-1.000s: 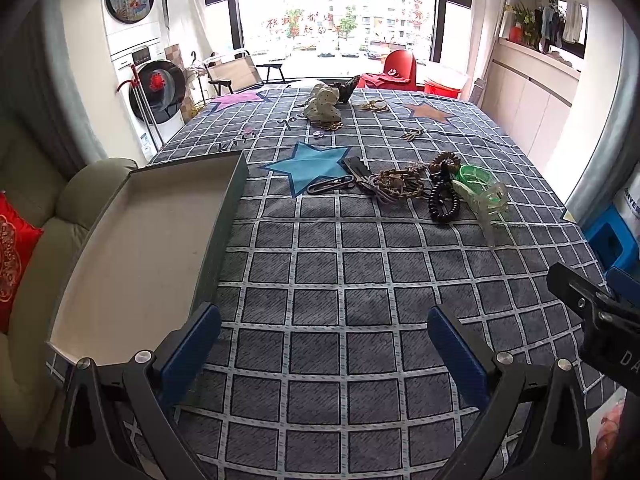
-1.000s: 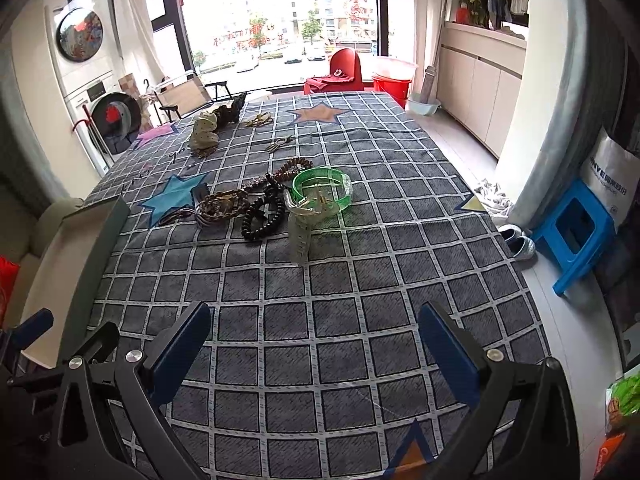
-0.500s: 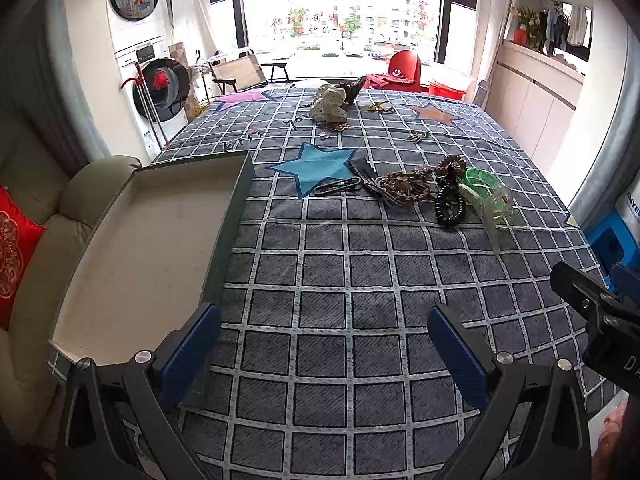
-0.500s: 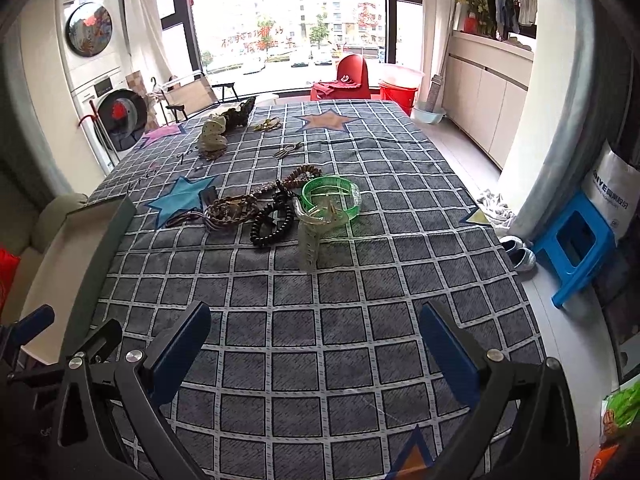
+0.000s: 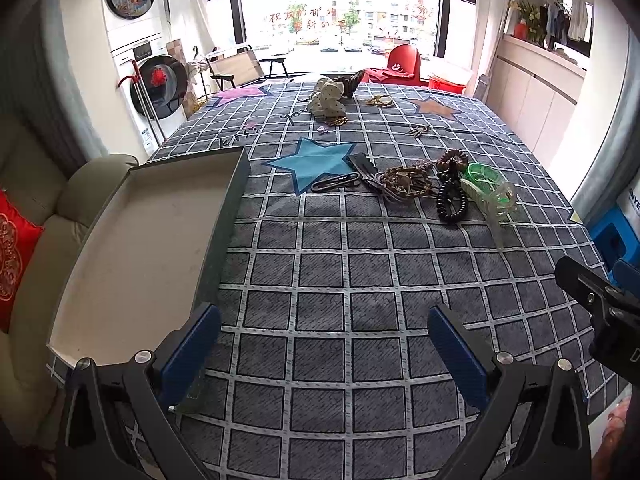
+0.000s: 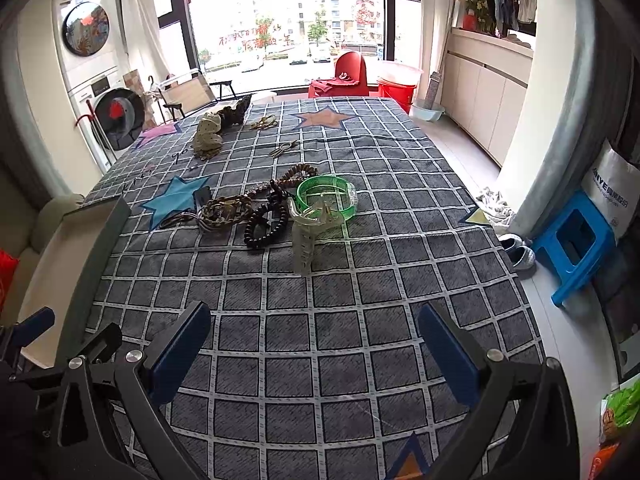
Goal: Organize jewelry
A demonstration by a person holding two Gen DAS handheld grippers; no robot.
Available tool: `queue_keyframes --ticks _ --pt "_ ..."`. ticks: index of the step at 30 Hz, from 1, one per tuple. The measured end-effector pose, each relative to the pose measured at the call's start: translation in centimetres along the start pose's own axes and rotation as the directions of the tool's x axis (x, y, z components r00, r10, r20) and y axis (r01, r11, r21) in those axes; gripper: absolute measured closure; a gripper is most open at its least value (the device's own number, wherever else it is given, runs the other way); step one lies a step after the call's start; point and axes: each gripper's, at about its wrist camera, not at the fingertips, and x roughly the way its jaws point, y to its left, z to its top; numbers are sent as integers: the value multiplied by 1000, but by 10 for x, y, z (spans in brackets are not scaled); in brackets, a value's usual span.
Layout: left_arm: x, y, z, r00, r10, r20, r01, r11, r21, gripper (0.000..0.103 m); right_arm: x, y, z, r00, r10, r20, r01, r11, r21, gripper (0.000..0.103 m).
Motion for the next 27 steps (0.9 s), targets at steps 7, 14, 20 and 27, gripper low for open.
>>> queue_keyframes --ticks 7,14,20,27 --pt "6 -1 2 1000 2 -11 -2 1000 4 0 8 -2 1 1000 -2 -13 2 1000 5 0" --pt "14 -2 3 1000 6 -29 -6 1000 7 0 15 -6 3 1000 -5 -25 6 1000 13 0" --pt "20 -4 5 999 9 -44 -8 1000 11 0 22 -9 4 999 -5 -36 6 1000 20 0" --pt "28 -4 6 998 6 -63 -6 1000 12 0 30 -13 4 999 -9 -52 10 1000 24 0"
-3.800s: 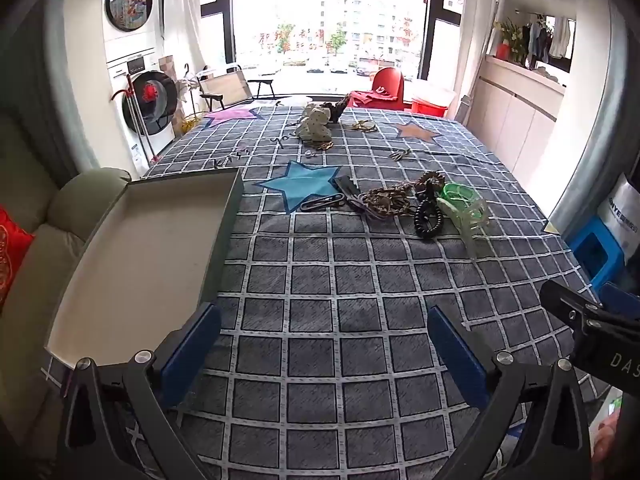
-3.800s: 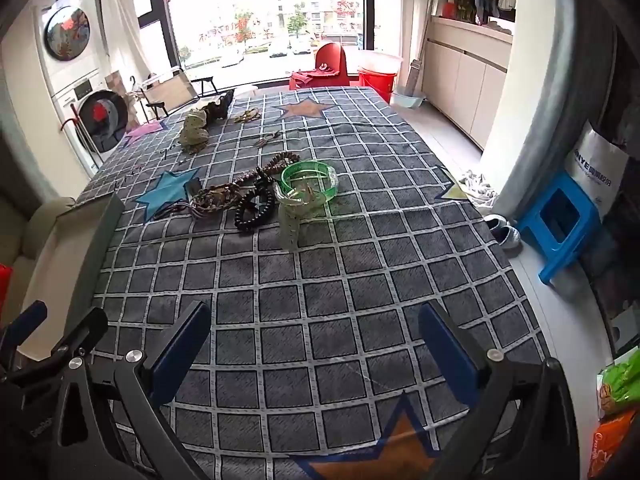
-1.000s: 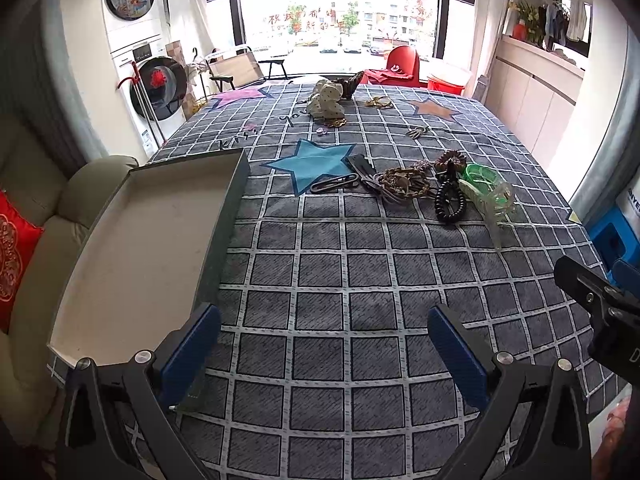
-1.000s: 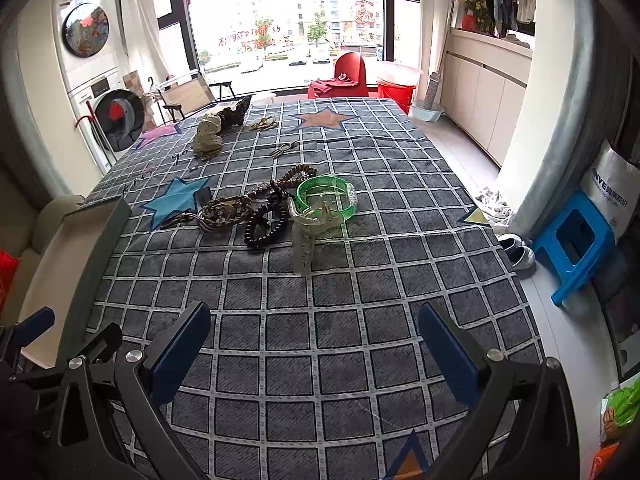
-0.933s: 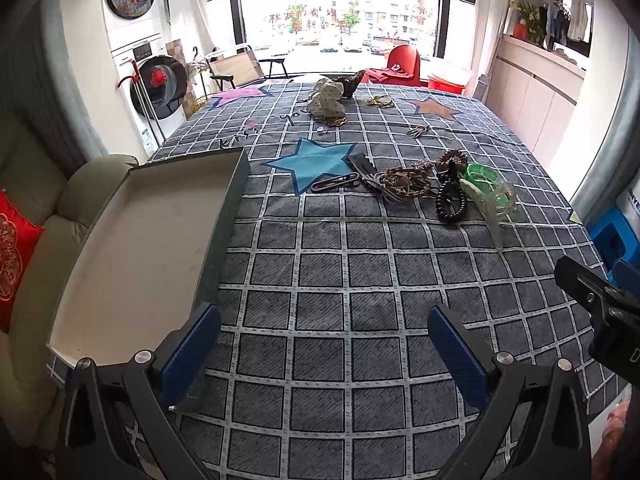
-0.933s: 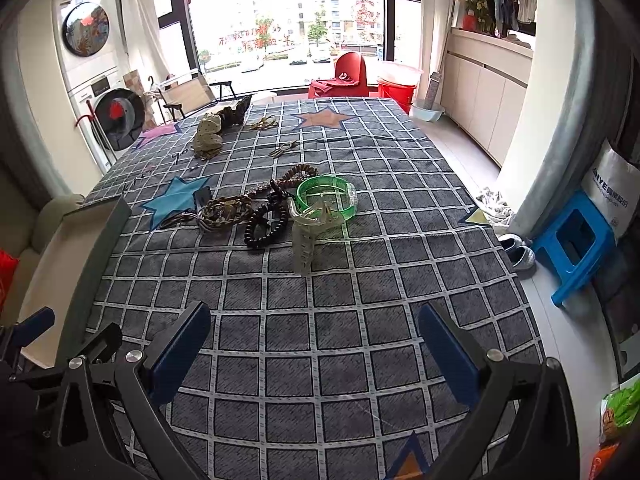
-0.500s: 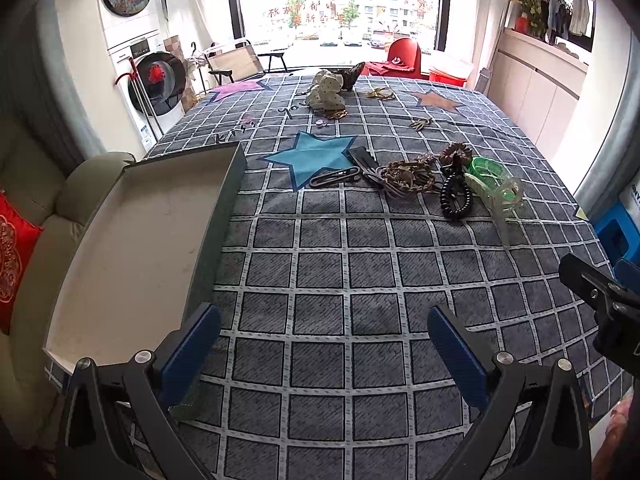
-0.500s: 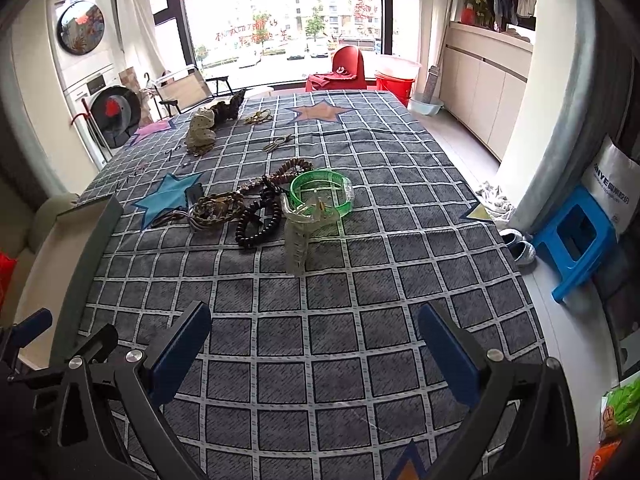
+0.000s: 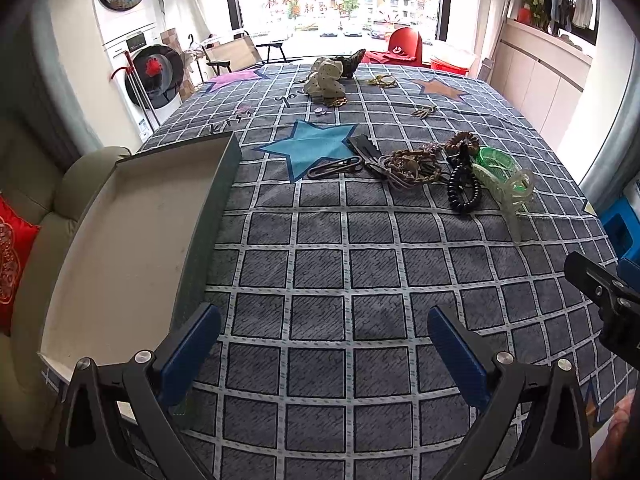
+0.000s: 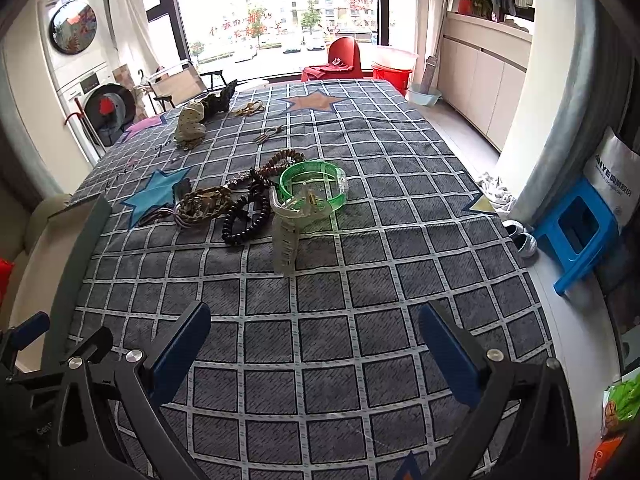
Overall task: Organize jewelry
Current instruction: 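Grasp the braided bracelet with the left tool while the right tool grasps the clear claw clip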
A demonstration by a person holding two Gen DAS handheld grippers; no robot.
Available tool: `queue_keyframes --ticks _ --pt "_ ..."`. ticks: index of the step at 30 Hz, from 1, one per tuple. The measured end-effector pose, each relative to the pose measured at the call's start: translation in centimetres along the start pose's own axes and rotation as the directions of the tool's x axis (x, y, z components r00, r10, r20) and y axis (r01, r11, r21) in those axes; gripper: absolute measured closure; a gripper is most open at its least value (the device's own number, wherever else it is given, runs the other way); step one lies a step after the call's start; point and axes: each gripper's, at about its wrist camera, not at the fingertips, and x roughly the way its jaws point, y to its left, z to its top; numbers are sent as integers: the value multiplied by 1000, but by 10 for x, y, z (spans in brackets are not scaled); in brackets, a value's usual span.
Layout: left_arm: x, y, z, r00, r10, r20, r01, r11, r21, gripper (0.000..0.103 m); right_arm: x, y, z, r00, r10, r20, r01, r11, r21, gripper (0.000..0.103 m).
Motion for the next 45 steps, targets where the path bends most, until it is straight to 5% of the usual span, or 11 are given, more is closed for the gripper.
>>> queue_keyframes --ticks 13,29,35,44,45 --pt "35 11 36 995 -78 -57 73 995 -73 0 21 -15 12 999 -15 -38 16 1000 14 0" --pt "74 2 76 991 -124 -44 125 992 22 0 72 -5 37 992 66 -109 -67 998 -5 0" --pt "85 -4 86 986 -160 -44 161 987 7 0 89 10 43 989 85 -125 -90 995 -38 10" --pt "97 -17 100 972 -229 -52 228 973 -13 7 106 15 48 989 77 -129 -84 995 -51 39" --pt "98 -18 102 971 -232 -53 232 973 -14 16 106 15 48 989 77 -126 -85 995 -52 46"
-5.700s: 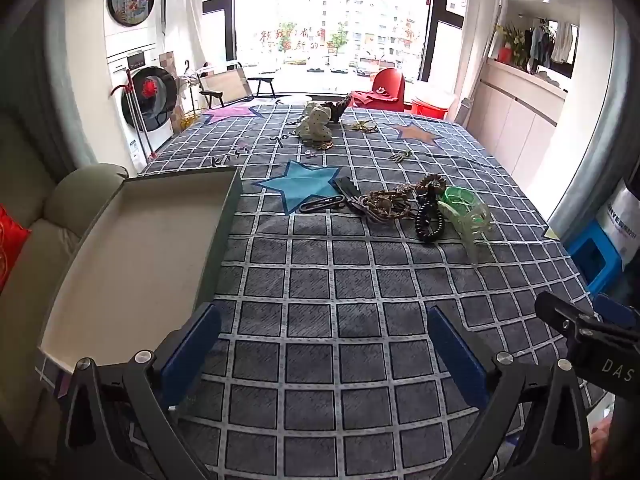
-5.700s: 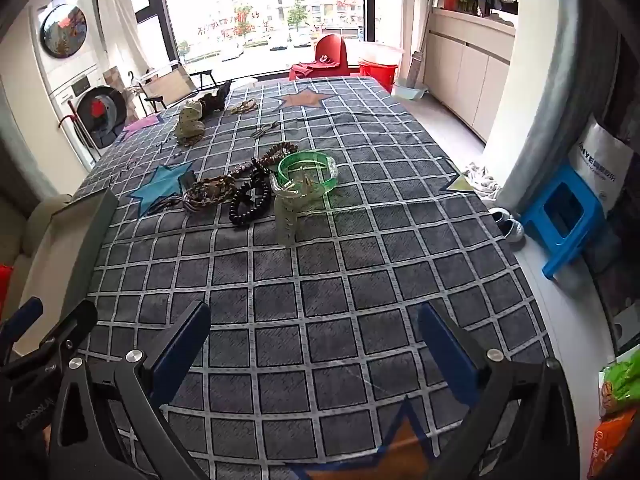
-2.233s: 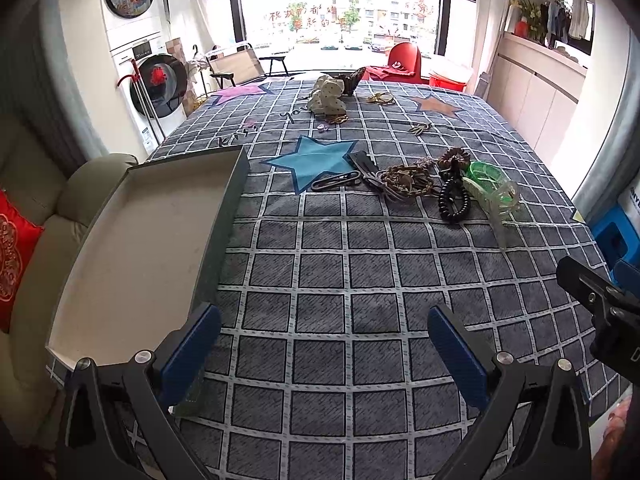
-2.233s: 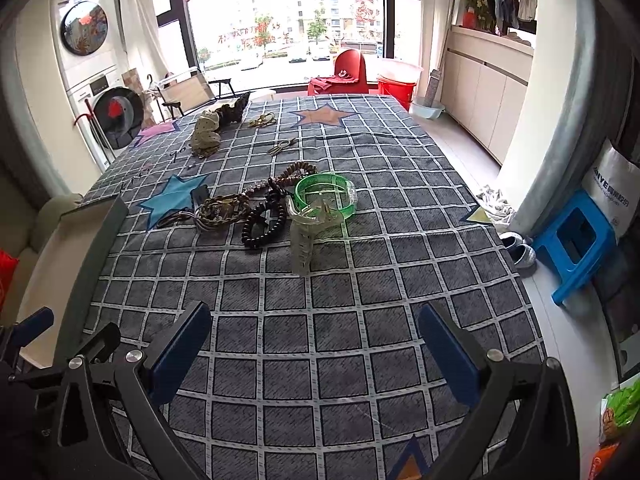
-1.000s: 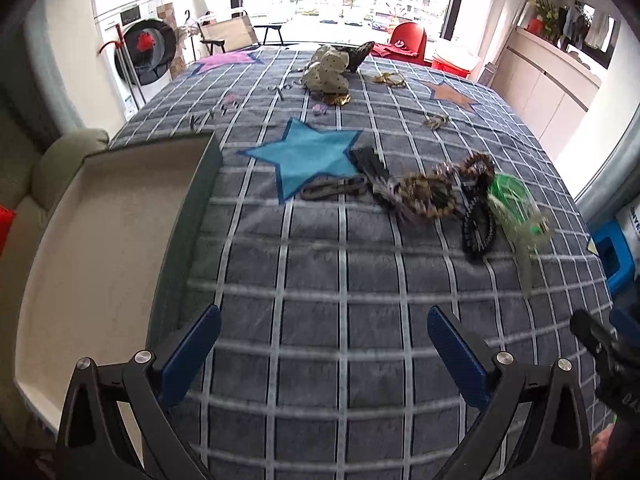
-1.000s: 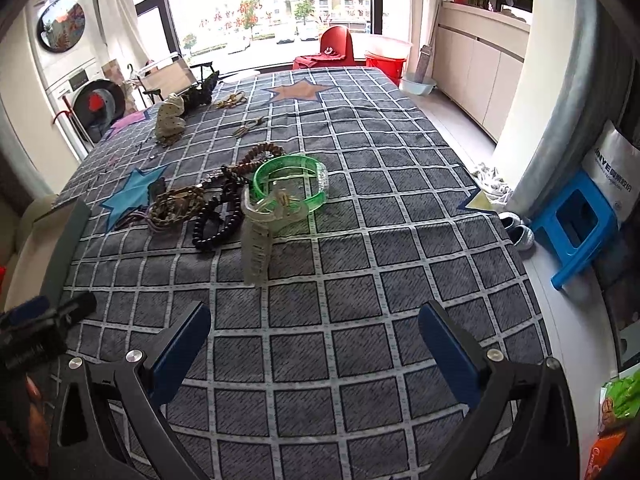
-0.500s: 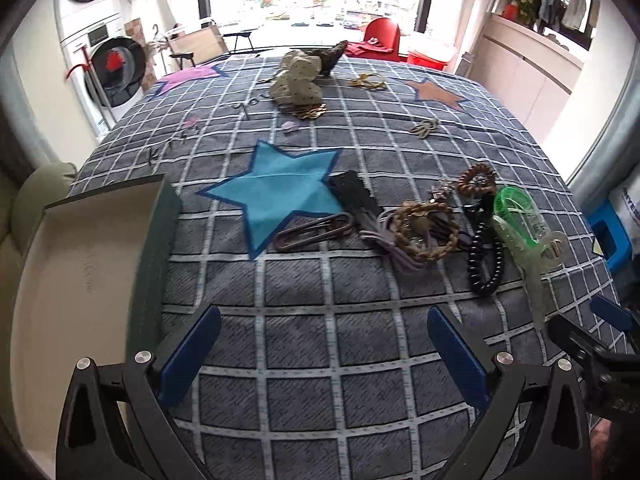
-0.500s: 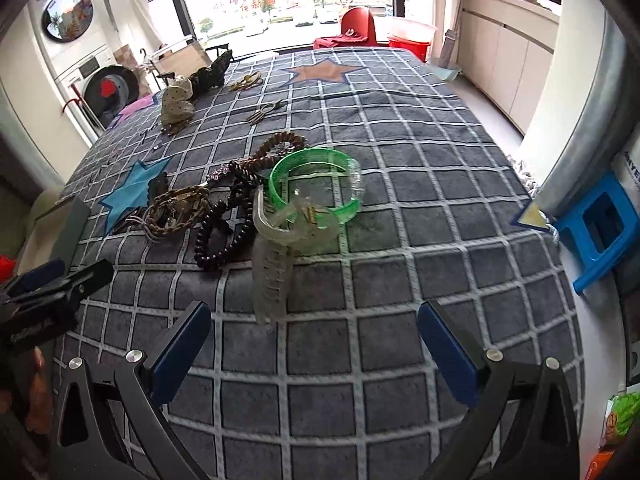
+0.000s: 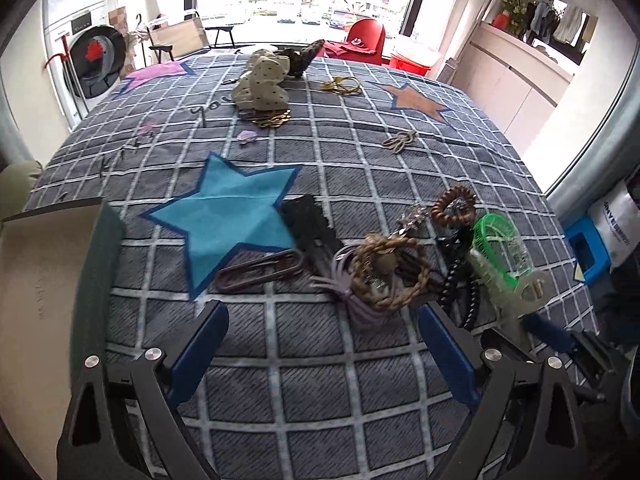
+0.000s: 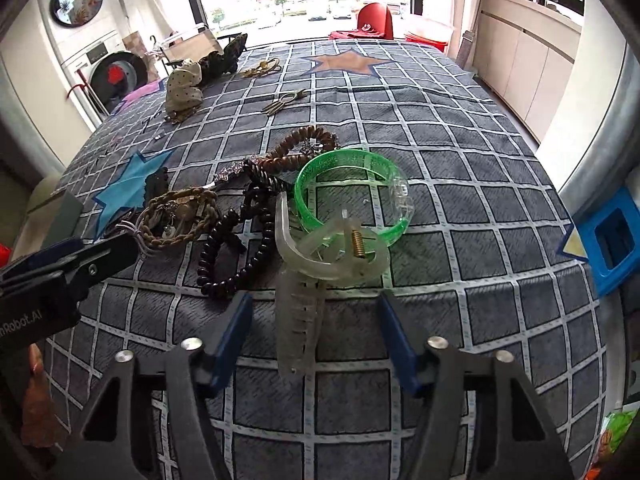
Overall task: Organize jewelry
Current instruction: 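Grasp the braided bracelet with the left tool while the right tool grasps the clear claw clip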
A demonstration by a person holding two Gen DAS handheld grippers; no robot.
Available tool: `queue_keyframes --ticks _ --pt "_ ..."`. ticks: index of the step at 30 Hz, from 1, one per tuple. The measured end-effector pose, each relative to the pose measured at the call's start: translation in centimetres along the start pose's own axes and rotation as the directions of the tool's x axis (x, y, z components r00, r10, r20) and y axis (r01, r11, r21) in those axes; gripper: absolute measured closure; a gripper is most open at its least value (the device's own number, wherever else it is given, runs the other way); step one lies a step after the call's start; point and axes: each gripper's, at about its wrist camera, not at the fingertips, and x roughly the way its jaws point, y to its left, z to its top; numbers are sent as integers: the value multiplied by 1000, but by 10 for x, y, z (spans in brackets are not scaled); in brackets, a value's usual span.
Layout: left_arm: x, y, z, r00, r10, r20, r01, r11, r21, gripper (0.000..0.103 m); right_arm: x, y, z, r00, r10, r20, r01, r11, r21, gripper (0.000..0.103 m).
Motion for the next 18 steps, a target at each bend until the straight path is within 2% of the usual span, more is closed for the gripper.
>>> queue_keyframes --ticks 1,3,4,5,8,10,12,15,17,18 --pt "1 -2 2 1000 -5 -2 5 1000 4 19 0 -1 0 1000 -6 5 6 1000 0 55" --pt "2 -6 5 1000 -10 -2 10 1000 13 19 -1 -4 0 1000 -7 9 6 1000 5 67" --pt "2 -9 7 1000 -10 5 9 1000 24 19 -1 -6 0 1000 -7 10 7 1000 9 76" --pt "2 -13 9 1000 -7 15 6 999 41 19 -1 -8 0 1000 -6 12 6 1000 15 81" --pt "4 -26 16 999 -11 35 8 995 102 31 -3 -13 -2 1000 10 15 -10 1000 24 84" --pt "12 -33 21 1000 -16 27 12 991 137 33 -4 -14 -3 1000 10 15 -11 1000 23 86" --pt "21 -37 24 1000 -15 -1 15 988 155 56 -4 -15 -4 1000 16 15 -16 999 28 88" --pt "30 -39 25 1000 -17 -22 20 986 165 64 -6 -17 -6 999 31 15 -31 999 38 88" --pt "31 -41 23 1000 -8 -19 11 983 184 64 -6 -18 -6 999 35 16 -36 999 40 88" --pt "31 -42 23 1000 -8 -15 11 981 194 73 -6 -18 -6 999 36 17 -37 998 41 88"
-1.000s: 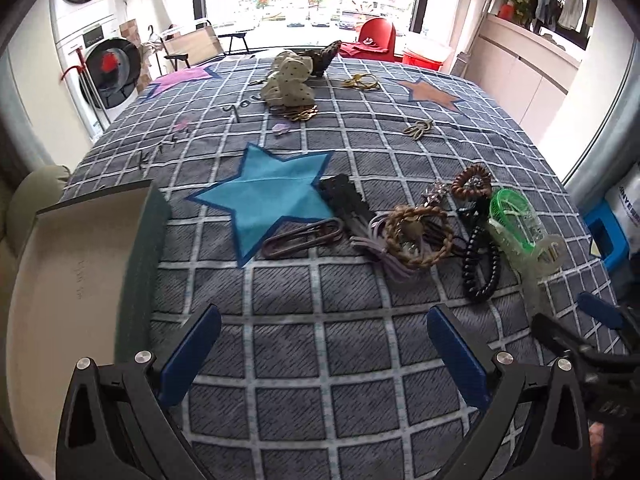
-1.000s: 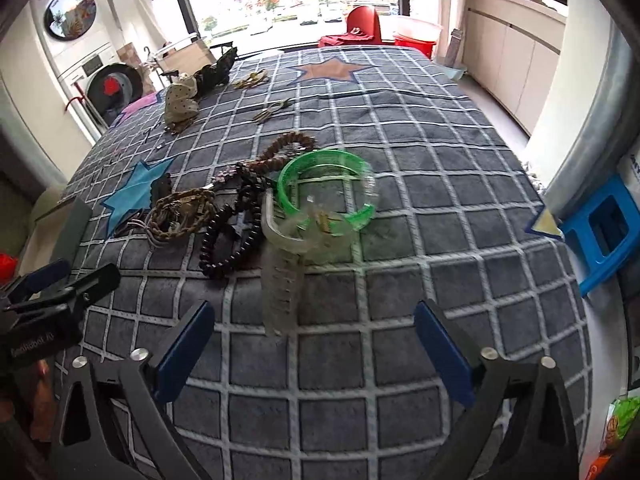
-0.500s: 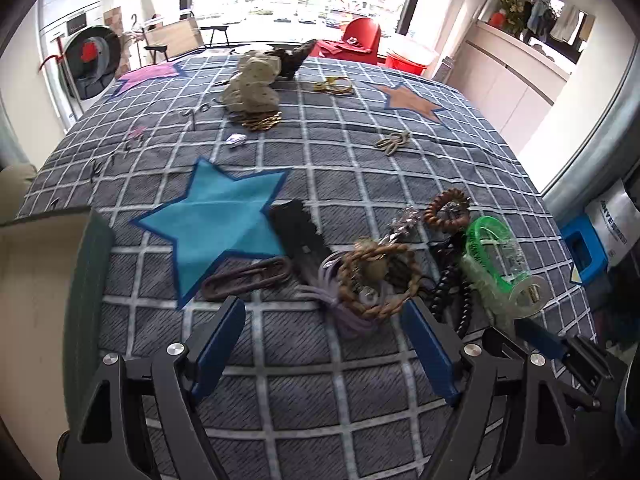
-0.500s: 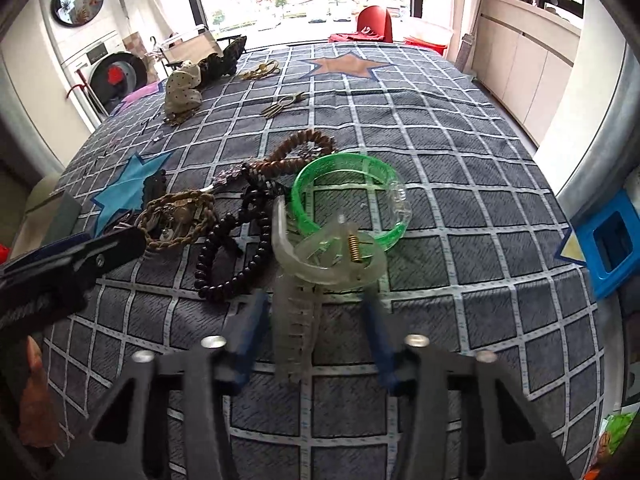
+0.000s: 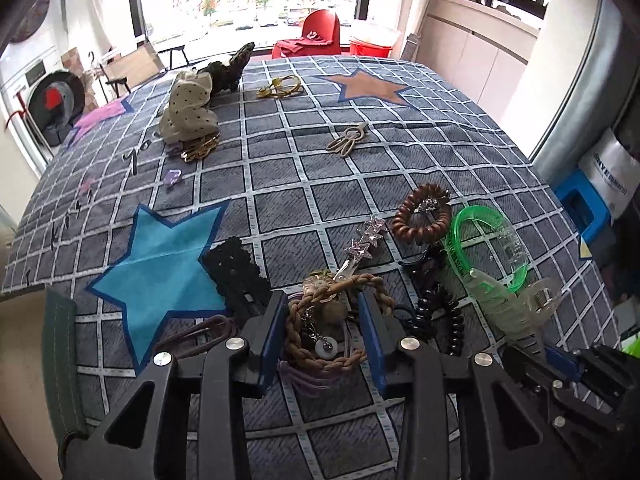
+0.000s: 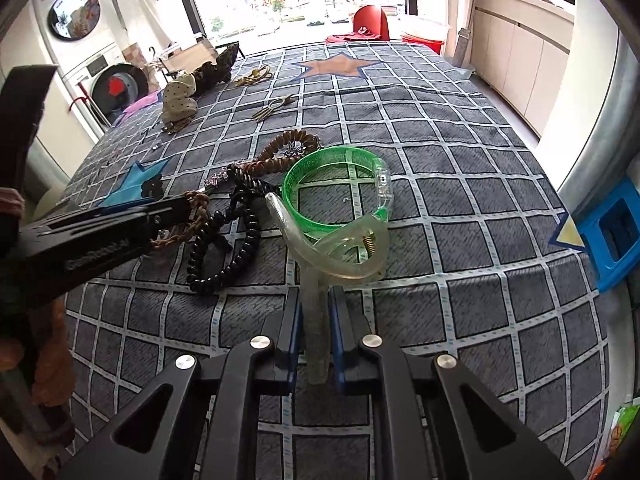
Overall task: Organize jewelry
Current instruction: 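Grasp the braided bracelet with the left tool while the right tool grasps the clear claw clip, then carry the braided bracelet with the left tool while the right tool carries the claw clip to the box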
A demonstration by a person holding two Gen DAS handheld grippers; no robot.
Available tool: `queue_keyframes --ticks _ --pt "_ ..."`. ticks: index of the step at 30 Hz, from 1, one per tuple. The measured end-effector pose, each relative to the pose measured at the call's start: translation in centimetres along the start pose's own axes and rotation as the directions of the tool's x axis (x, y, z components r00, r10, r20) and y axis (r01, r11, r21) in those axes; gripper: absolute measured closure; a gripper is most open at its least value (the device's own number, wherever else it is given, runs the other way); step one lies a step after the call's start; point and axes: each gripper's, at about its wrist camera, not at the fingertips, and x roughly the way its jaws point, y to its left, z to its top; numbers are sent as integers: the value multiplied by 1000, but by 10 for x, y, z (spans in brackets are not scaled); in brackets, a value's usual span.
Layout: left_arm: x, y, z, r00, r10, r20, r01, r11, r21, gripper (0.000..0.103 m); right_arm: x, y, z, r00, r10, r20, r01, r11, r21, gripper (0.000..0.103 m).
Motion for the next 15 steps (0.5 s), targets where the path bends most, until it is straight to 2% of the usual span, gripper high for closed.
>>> queue_keyframes --ticks 4,9,15 --pt "-6 0 1 1000 -5 30 5 1000 10 95 -1 -1 -1 1000 7 4 -7 1000 6 88" --pt "-22 -1 0 997 -24 70 23 1000 18 95 -11 -1 -1 999 29 30 -30 999 14 92" --pt "-46 -4 -7 993 -48 109 47 999 17 95 -25 0 -4 995 85 45 -86 996 26 92"
